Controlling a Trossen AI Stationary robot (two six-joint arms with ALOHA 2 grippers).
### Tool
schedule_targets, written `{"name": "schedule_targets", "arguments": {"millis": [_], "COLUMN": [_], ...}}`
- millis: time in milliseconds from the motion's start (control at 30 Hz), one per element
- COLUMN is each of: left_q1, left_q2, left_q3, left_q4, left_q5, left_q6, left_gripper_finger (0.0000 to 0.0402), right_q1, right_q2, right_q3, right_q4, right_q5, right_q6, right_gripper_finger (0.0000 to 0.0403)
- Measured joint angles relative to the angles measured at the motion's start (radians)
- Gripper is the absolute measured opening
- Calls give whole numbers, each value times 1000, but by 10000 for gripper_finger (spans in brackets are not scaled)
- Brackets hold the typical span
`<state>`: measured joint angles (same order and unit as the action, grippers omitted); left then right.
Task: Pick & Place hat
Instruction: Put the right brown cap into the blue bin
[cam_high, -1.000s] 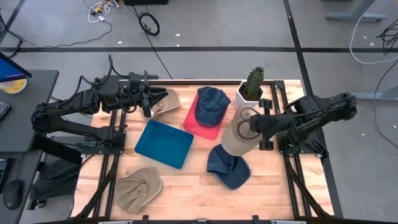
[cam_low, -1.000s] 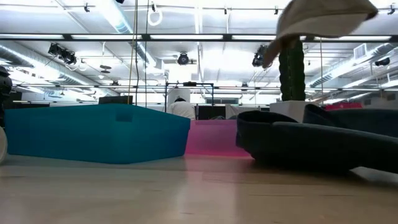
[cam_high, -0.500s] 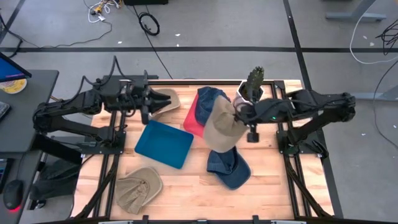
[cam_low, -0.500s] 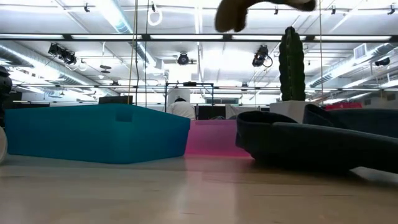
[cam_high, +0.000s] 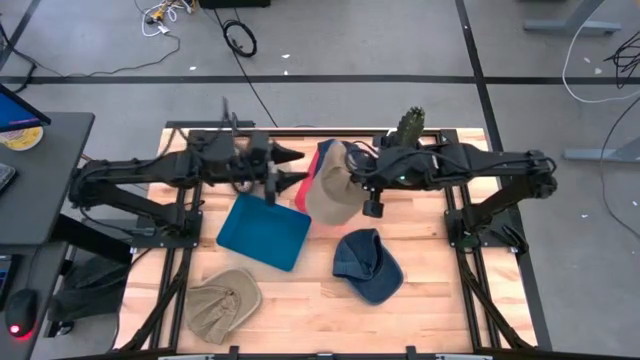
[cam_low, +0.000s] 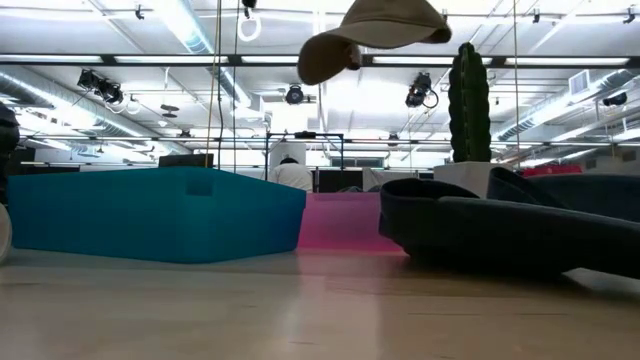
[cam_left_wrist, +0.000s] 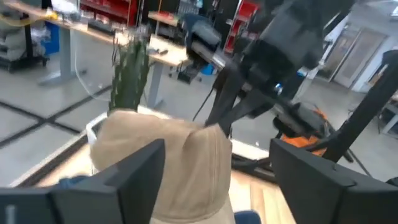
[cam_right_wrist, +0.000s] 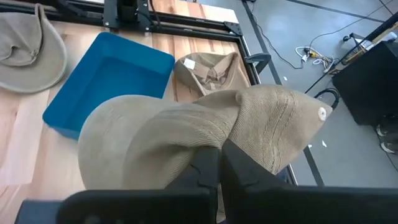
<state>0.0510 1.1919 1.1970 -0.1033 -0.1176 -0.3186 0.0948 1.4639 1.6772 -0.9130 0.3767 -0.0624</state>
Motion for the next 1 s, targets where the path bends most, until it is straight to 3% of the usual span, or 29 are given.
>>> {"name": "schedule_targets", "arguments": {"millis": [167, 400, 800, 1000], "left_q1": [1, -6, -15, -18], "left_q2": [63, 99, 136, 137], "left_q3": [-1, -1, 0, 0], "left_q4": [-1, -1, 28, 41], "left_q5": [0, -17, -236, -245], "left_q6": [-42, -9, 144, 229], "left_gripper_finger": [329, 332, 332, 332], "right_q1": [-13, -47, -63, -63], "right_q2": [39, 53, 53, 53], "right_q3": [0, 0, 0, 0], "right_q4": [71, 97, 189, 208], "right_q5": [20, 27, 27, 24], "right_q6": [4, 75, 136, 137], "right_gripper_finger": [0, 0, 0, 0]}}
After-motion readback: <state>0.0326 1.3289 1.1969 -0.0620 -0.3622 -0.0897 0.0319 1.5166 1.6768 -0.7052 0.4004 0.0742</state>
